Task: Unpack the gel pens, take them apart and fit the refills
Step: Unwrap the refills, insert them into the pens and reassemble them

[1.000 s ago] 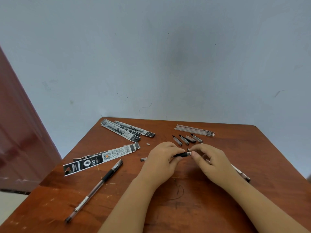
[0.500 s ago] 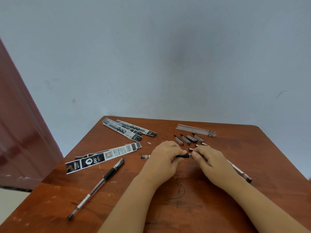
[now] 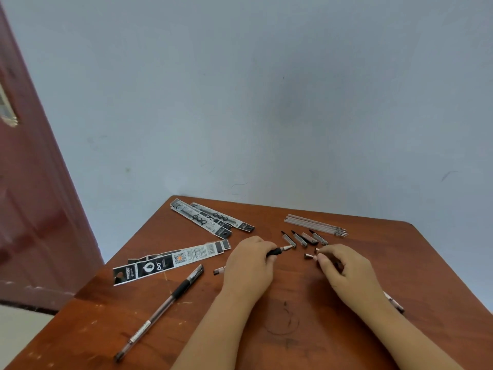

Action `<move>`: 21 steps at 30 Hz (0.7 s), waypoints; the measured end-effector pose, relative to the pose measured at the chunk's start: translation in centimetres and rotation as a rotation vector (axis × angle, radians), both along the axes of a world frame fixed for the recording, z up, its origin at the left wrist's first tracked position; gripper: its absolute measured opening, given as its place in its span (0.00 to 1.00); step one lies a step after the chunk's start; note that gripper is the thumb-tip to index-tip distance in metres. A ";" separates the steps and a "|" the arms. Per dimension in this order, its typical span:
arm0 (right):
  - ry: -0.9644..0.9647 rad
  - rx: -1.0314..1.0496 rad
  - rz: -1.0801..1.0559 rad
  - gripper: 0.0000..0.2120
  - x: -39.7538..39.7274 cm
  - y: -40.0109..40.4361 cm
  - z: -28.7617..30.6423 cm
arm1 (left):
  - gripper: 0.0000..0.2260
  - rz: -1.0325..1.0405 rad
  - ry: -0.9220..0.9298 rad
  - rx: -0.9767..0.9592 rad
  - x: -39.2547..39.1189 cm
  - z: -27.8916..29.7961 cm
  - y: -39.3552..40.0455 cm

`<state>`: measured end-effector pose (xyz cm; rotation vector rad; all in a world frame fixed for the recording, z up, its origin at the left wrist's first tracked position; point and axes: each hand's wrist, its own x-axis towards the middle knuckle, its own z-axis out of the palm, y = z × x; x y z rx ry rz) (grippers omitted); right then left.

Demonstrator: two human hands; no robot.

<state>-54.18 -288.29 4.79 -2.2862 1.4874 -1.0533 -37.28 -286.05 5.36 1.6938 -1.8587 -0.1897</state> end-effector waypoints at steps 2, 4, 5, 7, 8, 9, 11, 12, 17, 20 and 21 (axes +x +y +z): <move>0.007 0.021 -0.042 0.08 0.1 -0.3 0.4 | 0.13 0.051 0.027 0.029 0.4 0.1 -0.1; 0.066 0.058 -0.068 0.09 0.4 -0.6 0.8 | 0.13 0.095 0.058 0.039 0.6 0.1 -0.1; 0.129 0.079 -0.068 0.10 0.6 -0.9 1.0 | 0.13 0.113 0.073 0.035 0.7 0.1 -0.1; 0.294 0.120 -0.060 0.12 1.4 -1.7 1.2 | 0.12 0.141 0.094 0.032 0.7 0.1 -0.1; 0.365 0.135 -0.062 0.14 1.9 -2.2 1.1 | 0.12 0.150 0.099 0.033 0.7 0.1 0.0; 0.407 0.137 -0.070 0.14 2.5 -2.7 1.1 | 0.12 0.157 0.105 0.036 0.7 0.1 0.0; 0.422 0.125 -0.096 0.14 3.6 -3.6 1.2 | 0.12 0.170 0.118 0.046 0.8 0.1 0.1; 0.418 0.115 -0.106 0.14 4.2 -4.0 1.2 | 0.12 0.177 0.122 0.052 0.9 0.1 0.1; 0.499 0.056 -0.146 0.10 5.9 -5.5 0.6 | 0.12 0.201 0.132 0.060 1.2 0.0 -0.1; 0.468 0.043 -0.149 0.10 6.0 -5.6 0.4 | 0.12 0.203 0.131 0.053 1.3 0.1 -0.1; 0.437 0.038 -0.139 0.10 5.8 -5.5 0.5 | 0.12 0.202 0.128 0.051 1.3 0.1 -0.1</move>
